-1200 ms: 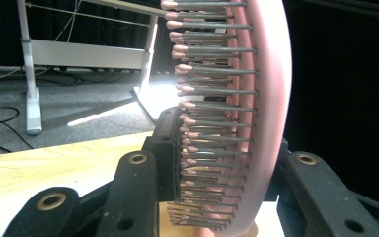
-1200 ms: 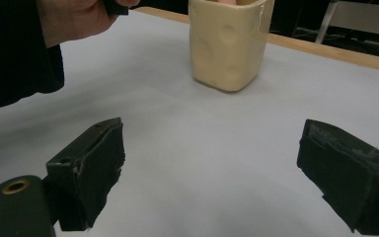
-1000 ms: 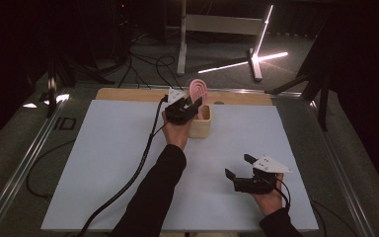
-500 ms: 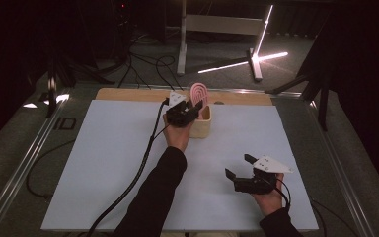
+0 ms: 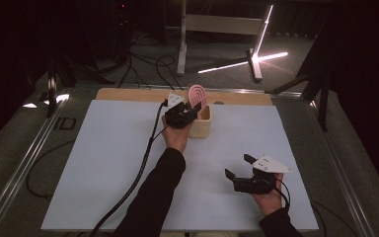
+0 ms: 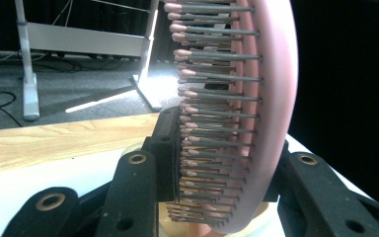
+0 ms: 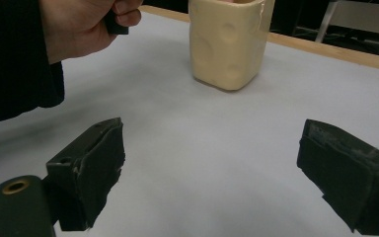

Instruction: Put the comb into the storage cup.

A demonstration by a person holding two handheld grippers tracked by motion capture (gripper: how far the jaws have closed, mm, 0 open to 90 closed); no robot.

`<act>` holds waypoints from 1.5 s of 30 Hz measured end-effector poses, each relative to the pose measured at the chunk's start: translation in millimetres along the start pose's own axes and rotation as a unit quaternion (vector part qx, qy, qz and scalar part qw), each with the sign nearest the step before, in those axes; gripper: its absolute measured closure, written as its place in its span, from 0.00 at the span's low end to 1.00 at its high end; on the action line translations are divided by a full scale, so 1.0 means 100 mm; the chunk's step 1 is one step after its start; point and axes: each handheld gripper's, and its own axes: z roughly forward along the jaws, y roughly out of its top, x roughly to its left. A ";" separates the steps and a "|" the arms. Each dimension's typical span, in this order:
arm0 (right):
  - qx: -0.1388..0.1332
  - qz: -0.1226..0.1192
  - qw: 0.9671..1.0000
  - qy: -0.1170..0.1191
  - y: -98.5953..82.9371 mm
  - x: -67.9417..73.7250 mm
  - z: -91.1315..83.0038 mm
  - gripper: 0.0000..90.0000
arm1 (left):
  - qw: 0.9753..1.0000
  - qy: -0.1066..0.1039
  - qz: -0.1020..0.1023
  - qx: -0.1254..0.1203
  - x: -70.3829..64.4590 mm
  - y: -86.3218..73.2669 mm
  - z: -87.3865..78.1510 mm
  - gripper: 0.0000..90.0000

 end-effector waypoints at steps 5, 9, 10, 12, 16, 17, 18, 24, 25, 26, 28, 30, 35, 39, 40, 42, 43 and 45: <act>-0.002 -0.001 1.000 0.000 0.00 0.00 0.00 0.12 | 1.000 -0.001 0.006 0.005 0.02 0.01 -0.01 0.71; 0.000 -0.001 1.000 0.000 0.00 0.00 0.00 0.12 | 1.000 0.000 0.008 0.009 0.04 0.03 -0.02 0.71; 0.000 -0.001 1.000 0.000 0.00 0.00 0.00 0.12 | 1.000 0.000 0.008 0.009 0.04 0.03 -0.02 0.71; 0.000 -0.001 1.000 0.000 0.00 0.00 0.01 0.12 | 1.000 0.000 0.011 0.012 0.06 0.03 -0.02 0.71; 0.001 -0.002 1.000 0.002 0.00 0.00 0.01 0.12 | 1.000 0.002 0.021 0.021 0.08 0.03 -0.03 0.70; 0.000 -0.002 1.000 0.002 0.00 0.00 0.02 0.12 | 1.000 0.001 0.020 0.022 0.09 0.03 -0.03 0.70; 0.000 -0.002 1.000 0.002 0.00 0.00 0.02 0.12 | 1.000 0.001 0.020 0.023 0.09 0.04 -0.04 0.70; 0.001 -0.004 1.000 0.004 0.01 0.01 0.04 0.12 | 0.999 0.002 0.023 0.027 0.09 0.05 -0.05 0.66; 0.002 -0.004 1.000 0.004 0.01 0.01 0.04 0.12 | 0.999 0.004 0.023 0.027 0.10 0.05 -0.05 0.65; 0.001 -0.004 1.000 0.004 0.01 0.01 0.04 0.12 | 0.999 0.004 0.022 0.028 0.10 0.04 -0.05 0.64; 0.000 -0.003 1.000 0.004 0.01 0.01 0.04 0.12 | 0.999 0.006 0.021 0.029 0.10 0.04 -0.05 0.61; 0.000 -0.003 1.000 0.005 0.01 0.00 0.04 0.12 | 0.999 0.008 0.021 0.031 0.10 0.04 -0.05 0.59; 0.000 -0.003 1.000 0.004 0.01 0.00 0.04 0.12 | 0.999 0.012 0.015 0.036 0.12 0.03 -0.04 0.55; 0.001 -0.004 1.000 0.004 0.01 0.00 0.04 0.12 | 0.999 0.017 0.012 0.038 0.12 0.03 -0.04 0.50; 0.001 -0.004 1.000 0.004 0.01 0.00 0.04 0.12 | 0.999 0.018 0.012 0.038 0.12 0.02 -0.04 0.49; 0.000 -0.005 1.000 0.004 0.01 0.00 0.04 0.12 | 0.999 0.020 0.012 0.041 0.12 0.02 -0.04 0.48; 0.000 -0.005 1.000 0.004 0.01 0.01 0.04 0.12 | 0.999 0.021 0.012 0.043 0.12 0.02 -0.04 0.47; -0.001 -0.003 1.000 0.004 0.01 0.01 0.03 0.12 | 0.999 0.024 0.012 0.042 0.11 0.02 -0.04 0.43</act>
